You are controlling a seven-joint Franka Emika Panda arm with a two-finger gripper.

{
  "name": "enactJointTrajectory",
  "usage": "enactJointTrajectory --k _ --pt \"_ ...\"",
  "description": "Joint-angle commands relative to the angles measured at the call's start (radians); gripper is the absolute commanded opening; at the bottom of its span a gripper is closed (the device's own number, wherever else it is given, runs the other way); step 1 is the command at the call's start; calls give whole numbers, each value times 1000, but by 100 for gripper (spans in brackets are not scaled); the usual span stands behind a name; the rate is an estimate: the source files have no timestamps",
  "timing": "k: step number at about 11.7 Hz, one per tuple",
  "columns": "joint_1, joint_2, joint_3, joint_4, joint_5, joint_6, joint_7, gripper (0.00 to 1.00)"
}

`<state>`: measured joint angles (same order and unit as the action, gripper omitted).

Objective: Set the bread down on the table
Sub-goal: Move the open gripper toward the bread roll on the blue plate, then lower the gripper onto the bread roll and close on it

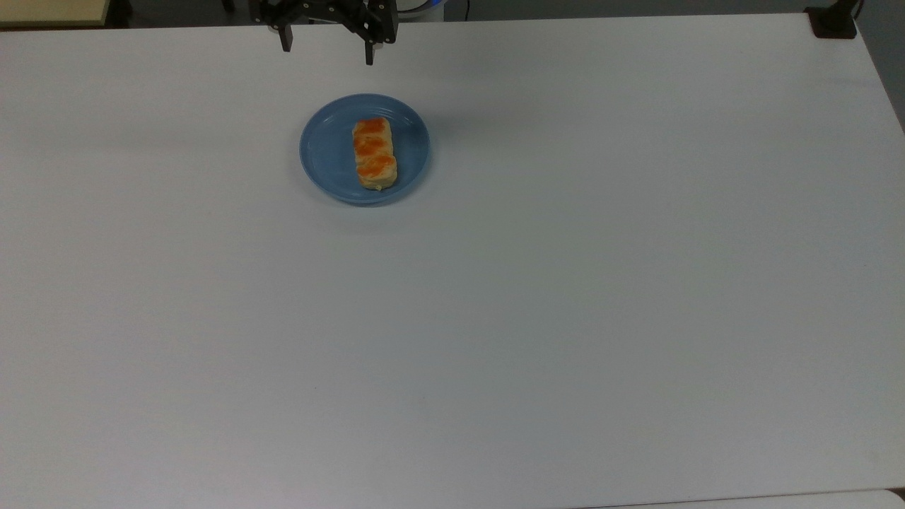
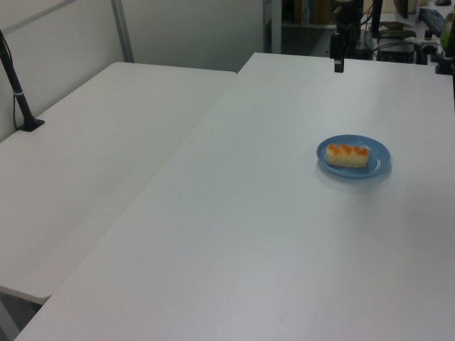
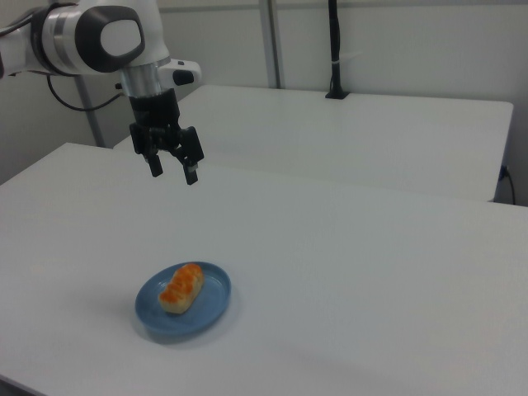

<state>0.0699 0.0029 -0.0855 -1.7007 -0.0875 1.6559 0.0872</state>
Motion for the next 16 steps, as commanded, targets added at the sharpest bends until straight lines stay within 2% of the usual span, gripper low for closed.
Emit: enactJointTrajectory --k 1,3,9,14,16 --pt "4 5 -7 9 15 -24 -21 100" --pt "8 6 -7 7 15 -24 -61 100" --pt "18 22 -5 -20 18 8 -60 100" --pt "51 80 -5 -215 11 258 -69 100" --pt "51 109 -5 -260 6 280 -204 100"
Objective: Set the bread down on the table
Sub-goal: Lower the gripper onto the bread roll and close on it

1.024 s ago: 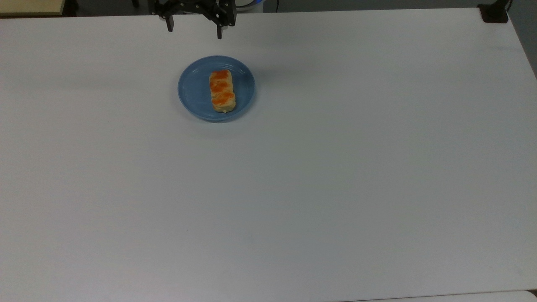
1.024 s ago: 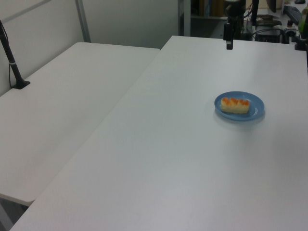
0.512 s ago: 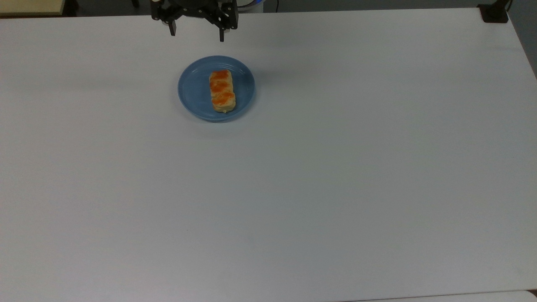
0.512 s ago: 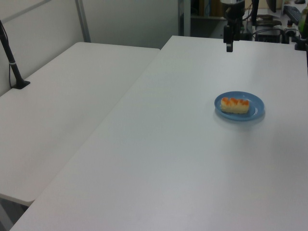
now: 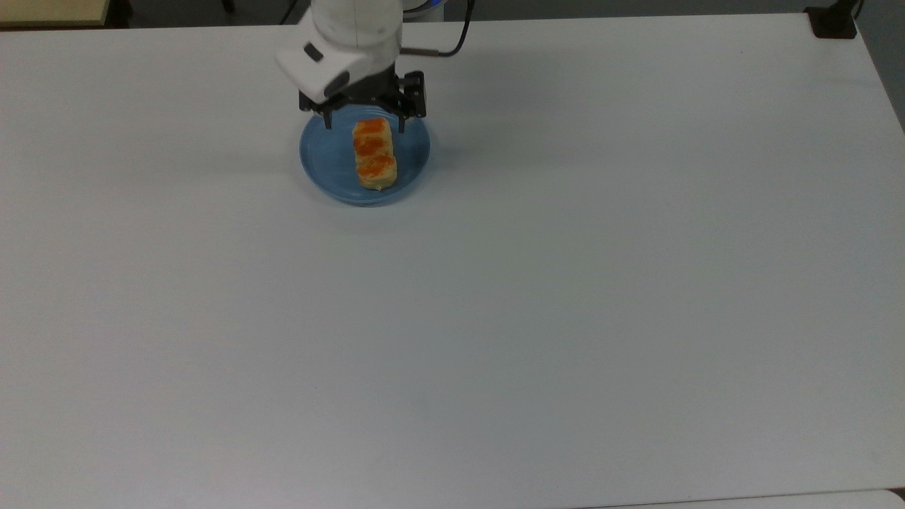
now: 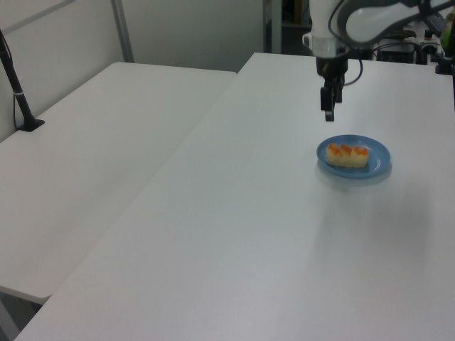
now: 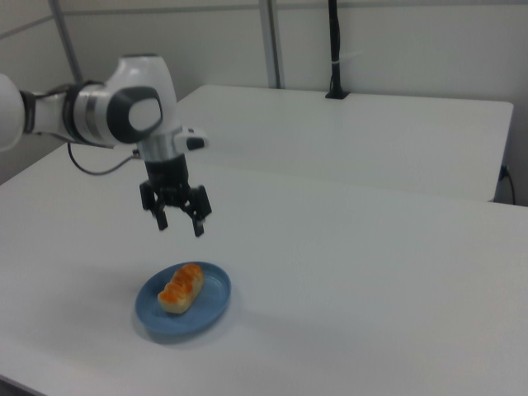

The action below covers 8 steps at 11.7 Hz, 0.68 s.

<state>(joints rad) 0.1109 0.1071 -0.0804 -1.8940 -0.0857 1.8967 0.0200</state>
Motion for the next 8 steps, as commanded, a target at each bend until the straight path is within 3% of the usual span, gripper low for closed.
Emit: enactJointTrajectory --k 1,5,7,8 --pt "10 14 -10 -95 4 41 -188 100" --pt "15 45 -9 -198 -41 102 -196 97" --pt "12 58 -9 -206 -60 127 -196 75" --pt "12 57 -9 -203 -60 127 -195 52"
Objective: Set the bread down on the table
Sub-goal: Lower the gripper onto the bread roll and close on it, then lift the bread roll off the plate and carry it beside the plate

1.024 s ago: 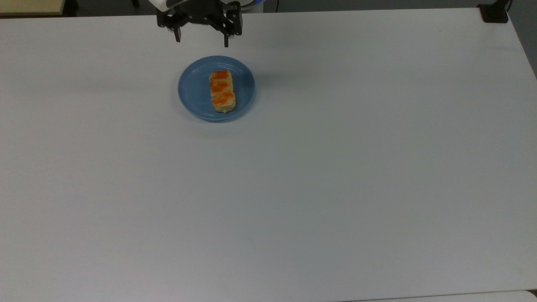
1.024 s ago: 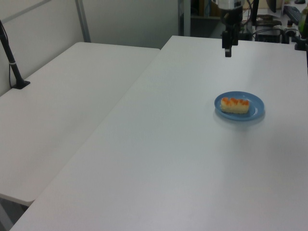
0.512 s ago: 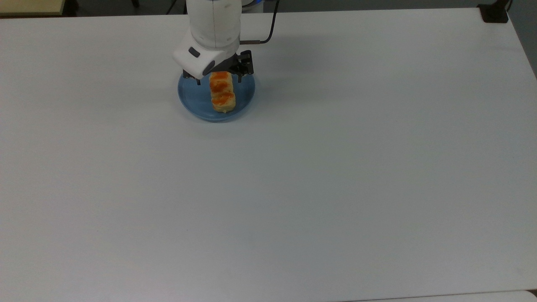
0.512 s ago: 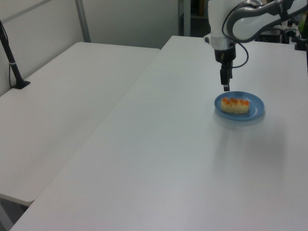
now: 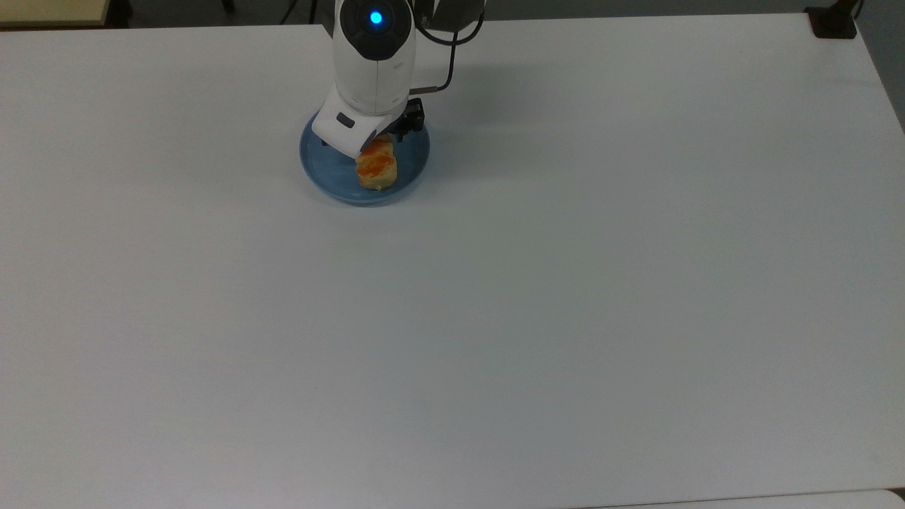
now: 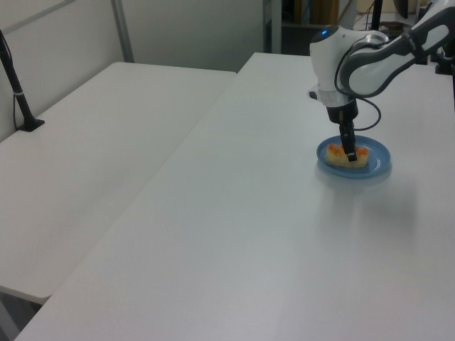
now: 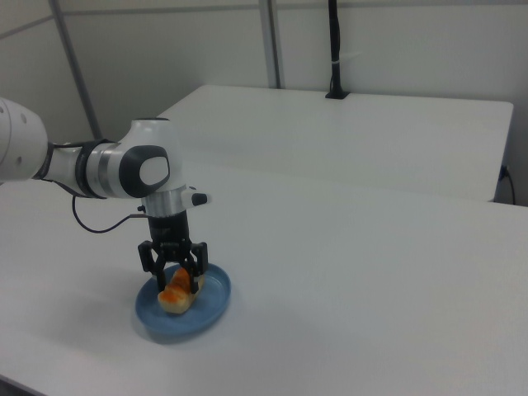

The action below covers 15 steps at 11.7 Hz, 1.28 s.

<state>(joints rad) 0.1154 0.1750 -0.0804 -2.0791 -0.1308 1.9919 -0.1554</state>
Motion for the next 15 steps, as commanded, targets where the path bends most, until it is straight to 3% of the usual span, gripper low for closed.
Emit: enactJointTrajectory --k 1,2,4,5,7,10,13,14,15 --pt "7 -18 -7 -15 -13 25 -19 36" --pt "6 -32 -9 0 -6 13 -21 30" --pt "-26 -64 -41 135 26 -92 -56 30" --pt "-34 -57 -85 228 72 -151 -116 30" --pt "-68 -20 -189 302 100 -113 -208 32" --pt "-154 185 -199 428 97 39 -205 32" --pt "-169 358 -199 517 91 140 -106 36" --pt "-171 368 -199 514 89 189 -84 44" --pt "-172 367 -199 513 100 195 -73 92"
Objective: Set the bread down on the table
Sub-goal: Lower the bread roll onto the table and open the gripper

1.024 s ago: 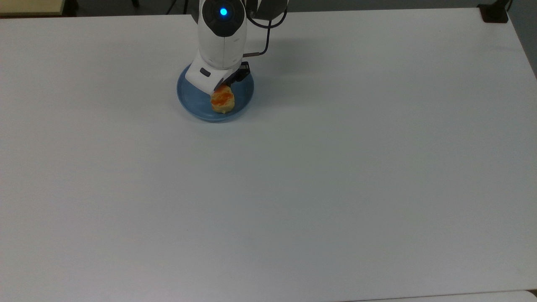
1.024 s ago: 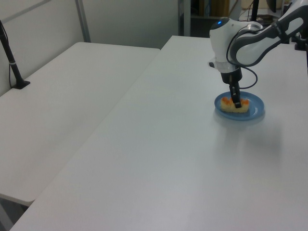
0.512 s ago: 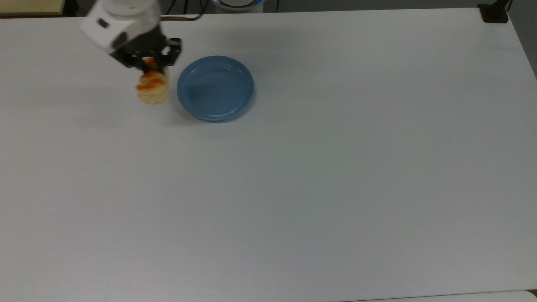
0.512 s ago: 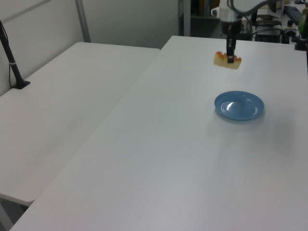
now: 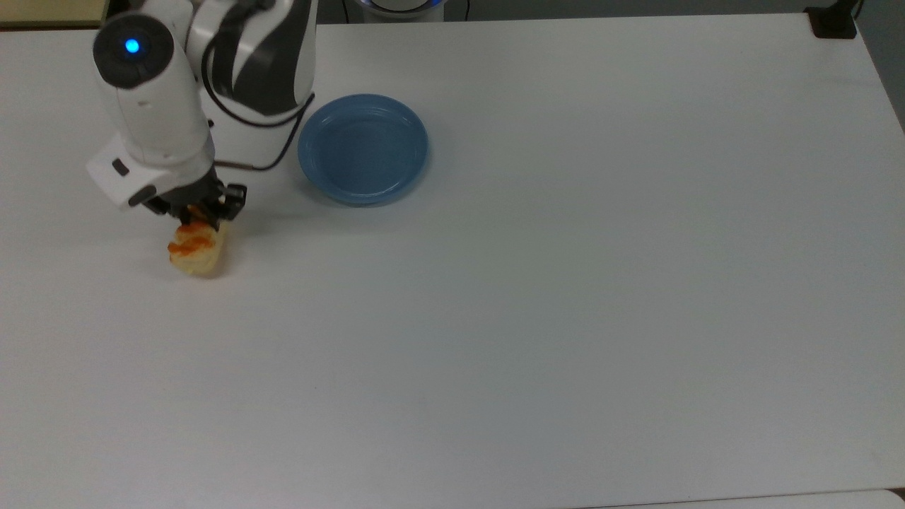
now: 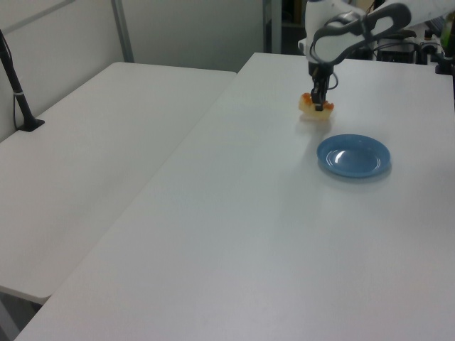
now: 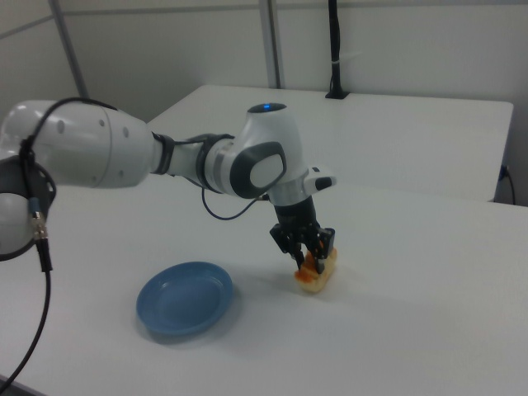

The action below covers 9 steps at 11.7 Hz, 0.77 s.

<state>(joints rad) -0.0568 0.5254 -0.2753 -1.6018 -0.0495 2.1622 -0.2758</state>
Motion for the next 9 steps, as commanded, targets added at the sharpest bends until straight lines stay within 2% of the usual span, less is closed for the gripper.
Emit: enactJointTrajectory --k 1,3,6,9 --pt "-3 1 -4 36 17 18 76 100" --pt "6 -103 7 30 14 -48 205 100" --pt "72 -350 39 -39 5 -308 230 100" --pt "68 -504 148 -70 10 -529 233 100"
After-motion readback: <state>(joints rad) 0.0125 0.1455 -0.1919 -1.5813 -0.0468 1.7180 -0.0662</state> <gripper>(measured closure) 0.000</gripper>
